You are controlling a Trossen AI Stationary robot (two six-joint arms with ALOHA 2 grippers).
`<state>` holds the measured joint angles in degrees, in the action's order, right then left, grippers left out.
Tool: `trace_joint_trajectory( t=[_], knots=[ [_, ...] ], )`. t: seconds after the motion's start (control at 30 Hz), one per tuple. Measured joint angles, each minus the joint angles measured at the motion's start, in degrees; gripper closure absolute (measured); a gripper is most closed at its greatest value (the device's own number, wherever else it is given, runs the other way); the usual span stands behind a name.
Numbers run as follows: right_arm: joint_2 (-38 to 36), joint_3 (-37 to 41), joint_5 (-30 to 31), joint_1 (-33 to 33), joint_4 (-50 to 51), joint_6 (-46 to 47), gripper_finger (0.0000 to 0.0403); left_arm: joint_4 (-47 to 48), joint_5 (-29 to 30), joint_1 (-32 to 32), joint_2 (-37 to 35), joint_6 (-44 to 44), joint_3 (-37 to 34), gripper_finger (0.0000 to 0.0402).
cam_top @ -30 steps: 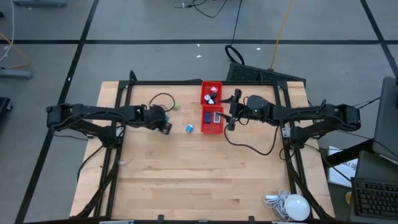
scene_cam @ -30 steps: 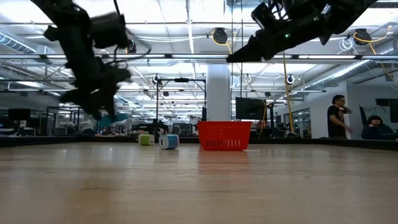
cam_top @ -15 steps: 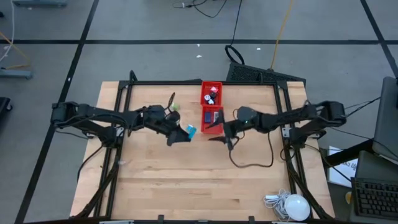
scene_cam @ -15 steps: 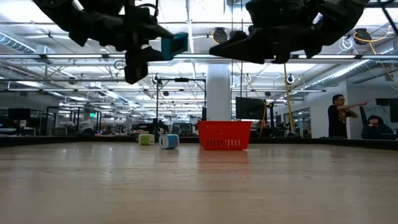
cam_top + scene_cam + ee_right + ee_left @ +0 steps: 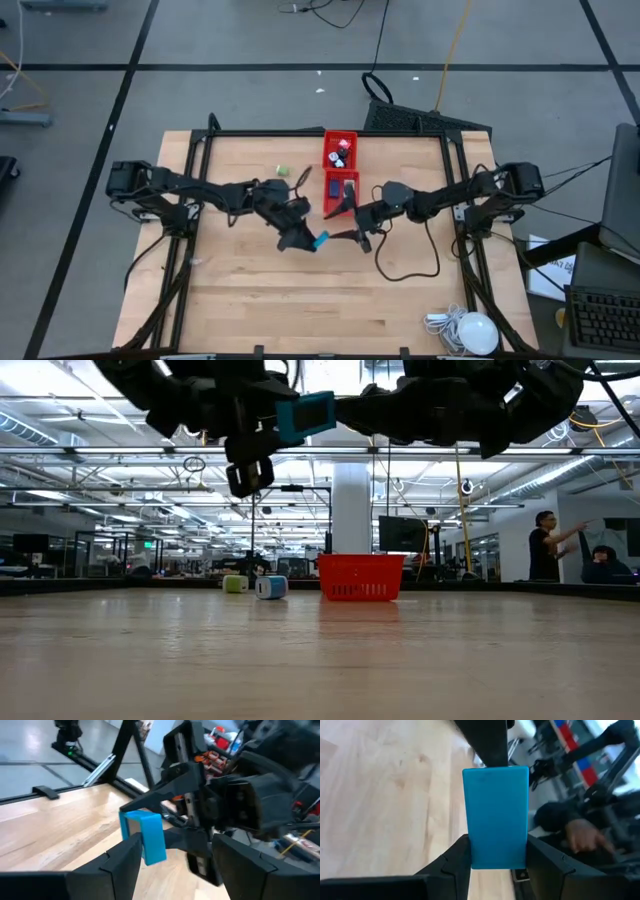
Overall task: Pick & Place Office items
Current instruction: Put the light blue digital clock into the bottom red basket
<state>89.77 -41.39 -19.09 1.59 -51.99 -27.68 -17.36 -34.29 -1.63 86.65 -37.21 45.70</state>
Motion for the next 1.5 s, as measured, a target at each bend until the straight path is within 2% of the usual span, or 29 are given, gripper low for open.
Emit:
trace_joint_trajectory(
  t=[0.2,0.5,0.77,1.03,1.13,1.23,1.4,1.5],
  knots=[
    [0.07,0.02,1.04,-0.19,-0.28,1.71,0.0174,8.82,-0.76,-2.64,1.40,6.71,5.01,0.0251],
    [0.07,0.00,0.90,-0.20,-1.01,1.62,0.0190,8.77,-6.45,-5.77,1.47,8.67,6.64,0.0251],
    [0.05,0.00,0.65,-0.40,-1.74,5.92,0.0255,6.22,-6.68,-6.08,1.47,6.31,6.62,0.0251],
    [0.05,-0.02,-5.39,-0.15,-1.76,3.26,0.0347,6.35,-7.07,-5.58,1.47,7.98,6.60,0.0251],
    [0.05,-0.07,-7.57,0.75,-1.53,3.03,0.0349,6.36,-6.73,-5.71,1.47,7.88,6.60,0.0250],
    [0.03,-0.07,-8.06,1.32,-1.76,5.67,0.0349,5.61,-8.64,-6.87,0.94,8.27,6.55,0.0214],
    [0.02,0.02,-17.65,3.30,-1.13,12.29,0.0349,4.40,-13.53,-11.28,-0.99,10.91,6.56,0.0120],
    [-0.02,-0.15,-17.88,4.36,0.60,15.57,0.0349,4.44,-13.43,-13.93,-2.36,14.46,6.51,0.0079]
  ],
)
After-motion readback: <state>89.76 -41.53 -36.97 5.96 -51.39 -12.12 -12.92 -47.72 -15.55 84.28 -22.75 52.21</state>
